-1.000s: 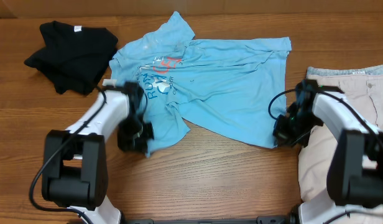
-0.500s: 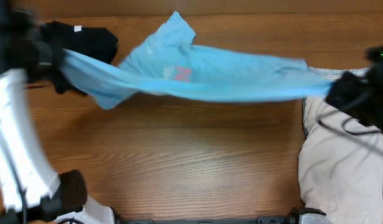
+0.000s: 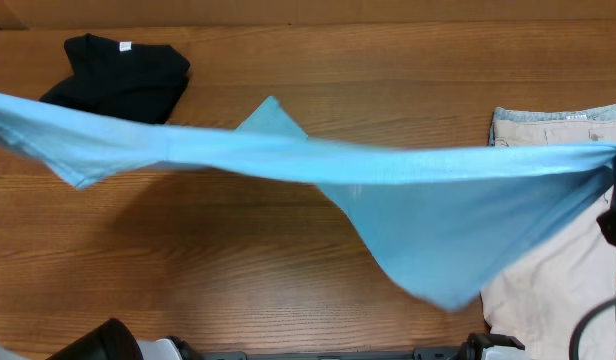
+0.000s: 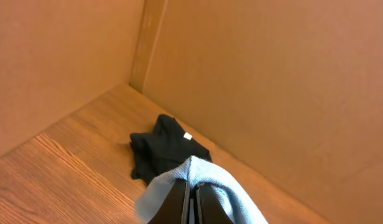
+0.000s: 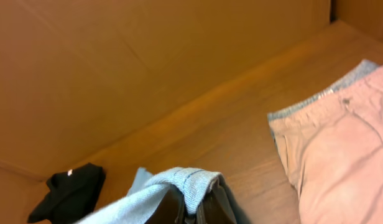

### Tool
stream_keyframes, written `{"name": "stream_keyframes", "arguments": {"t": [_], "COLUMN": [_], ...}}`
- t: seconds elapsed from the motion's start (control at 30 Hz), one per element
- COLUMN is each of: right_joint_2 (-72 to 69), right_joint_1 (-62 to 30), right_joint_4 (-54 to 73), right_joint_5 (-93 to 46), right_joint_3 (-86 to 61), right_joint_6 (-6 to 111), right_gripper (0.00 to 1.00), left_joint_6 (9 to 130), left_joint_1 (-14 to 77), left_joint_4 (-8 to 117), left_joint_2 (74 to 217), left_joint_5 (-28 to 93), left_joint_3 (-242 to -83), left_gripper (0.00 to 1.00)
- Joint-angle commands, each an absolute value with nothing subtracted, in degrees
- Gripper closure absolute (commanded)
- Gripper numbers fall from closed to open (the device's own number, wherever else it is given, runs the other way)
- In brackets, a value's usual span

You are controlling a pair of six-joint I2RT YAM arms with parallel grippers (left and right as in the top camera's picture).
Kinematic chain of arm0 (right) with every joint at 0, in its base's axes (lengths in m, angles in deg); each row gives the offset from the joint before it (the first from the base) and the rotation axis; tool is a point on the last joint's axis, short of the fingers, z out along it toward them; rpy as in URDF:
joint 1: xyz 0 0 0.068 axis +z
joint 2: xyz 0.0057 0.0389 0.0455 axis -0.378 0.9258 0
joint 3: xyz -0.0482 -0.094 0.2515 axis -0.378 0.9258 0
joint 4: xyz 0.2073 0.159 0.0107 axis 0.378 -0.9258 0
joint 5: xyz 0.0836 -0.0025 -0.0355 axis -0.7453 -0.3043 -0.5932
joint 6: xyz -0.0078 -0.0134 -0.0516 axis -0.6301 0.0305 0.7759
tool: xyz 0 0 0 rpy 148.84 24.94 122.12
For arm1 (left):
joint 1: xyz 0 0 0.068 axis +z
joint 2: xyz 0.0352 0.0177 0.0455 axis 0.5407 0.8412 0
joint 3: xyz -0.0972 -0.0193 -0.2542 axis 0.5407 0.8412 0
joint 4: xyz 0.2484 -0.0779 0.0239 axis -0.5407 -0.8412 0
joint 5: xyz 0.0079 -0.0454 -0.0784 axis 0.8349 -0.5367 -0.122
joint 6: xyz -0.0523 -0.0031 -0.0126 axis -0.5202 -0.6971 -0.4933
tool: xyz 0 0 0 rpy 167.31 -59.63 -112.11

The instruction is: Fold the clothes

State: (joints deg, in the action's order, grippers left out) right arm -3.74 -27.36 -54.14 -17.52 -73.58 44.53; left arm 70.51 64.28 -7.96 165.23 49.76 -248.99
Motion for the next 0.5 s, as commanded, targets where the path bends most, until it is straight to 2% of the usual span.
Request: {"name": "stream_keyframes", "arguments": {"t": [0.0,0.13,0.27,0.47], "right_joint_2": [1.0,7.9,16.9,25.7], "right_joint_1": [-27.2,-27.2,-27.2,-28.4], "right_joint_4": [-53.8,-51.5,-43.2,-22.5], "right_joint_5": [-16.1,-16.2,-17.2,-26.0], "right_joint_3": [-71.4,-70.2,-70.2,-75.8], "right_joint_6": [43.8,43.9,45.0,46.9], "right_gripper": [0.96,0.96,0.96,0.96], "left_joint_6": [74.2,77.1,79.1,75.9], "left_joint_1": [63.9,59.3,51.9,43.5], "left_joint_4": [-8.1,-7.0,-1.0,26.9], "left_joint_2": [170.6,176.7,184.7,191.1], "left_joint_5": [45.2,41.6,37.9,29.6], "left_joint_3": [-247.2,-245.8,-245.7,-245.8], "left_gripper": [0.96,0.96,0.96,0.96]}}
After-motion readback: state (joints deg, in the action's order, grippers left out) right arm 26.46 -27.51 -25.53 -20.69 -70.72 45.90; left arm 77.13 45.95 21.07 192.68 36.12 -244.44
